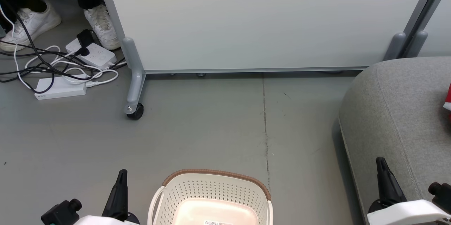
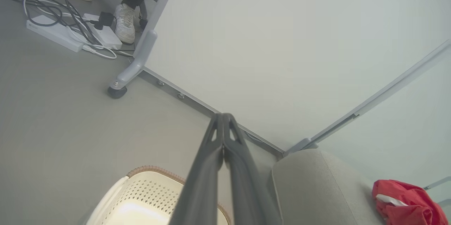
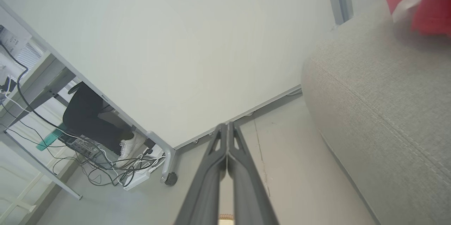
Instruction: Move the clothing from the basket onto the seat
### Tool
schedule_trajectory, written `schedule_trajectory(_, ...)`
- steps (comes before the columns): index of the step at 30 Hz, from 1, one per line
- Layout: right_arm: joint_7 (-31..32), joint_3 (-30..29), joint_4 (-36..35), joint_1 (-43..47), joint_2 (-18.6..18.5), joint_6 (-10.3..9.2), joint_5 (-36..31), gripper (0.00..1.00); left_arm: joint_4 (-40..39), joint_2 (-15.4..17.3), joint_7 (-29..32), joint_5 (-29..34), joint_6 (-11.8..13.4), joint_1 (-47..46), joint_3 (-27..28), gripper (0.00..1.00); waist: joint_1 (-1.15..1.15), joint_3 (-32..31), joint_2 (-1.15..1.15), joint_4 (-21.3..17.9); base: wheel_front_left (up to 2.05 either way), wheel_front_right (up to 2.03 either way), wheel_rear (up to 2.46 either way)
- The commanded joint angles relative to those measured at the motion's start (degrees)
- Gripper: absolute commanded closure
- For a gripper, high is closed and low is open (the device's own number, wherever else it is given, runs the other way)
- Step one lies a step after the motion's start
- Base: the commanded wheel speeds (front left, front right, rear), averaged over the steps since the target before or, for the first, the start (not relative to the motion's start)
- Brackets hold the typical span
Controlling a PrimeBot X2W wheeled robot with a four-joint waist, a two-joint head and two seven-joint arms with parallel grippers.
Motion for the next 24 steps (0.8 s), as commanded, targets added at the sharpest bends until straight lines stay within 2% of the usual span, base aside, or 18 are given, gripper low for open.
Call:
schedule_trajectory(1, 0.5, -0.5, -1.3, -1.5, -0.5, 0.01, 2.1, 1.0, -1.1, 0.5, 0.3, -1.9, -0.1, -2.1, 0.5, 1.0, 0.0, 0.0, 0.0, 0.0, 0.0, 0.0, 0.0)
schedule_trajectory(24, 4.9, -1.7, -2.4, -2.2, -0.7, 0.02, 19.9, 1.0, -2.0, 1.1, 4.8, -17.7, -0.2, -4.0, 2.4, 1.0, 0.0, 0.0, 0.0, -0.8, 0.0, 0.0, 0.0)
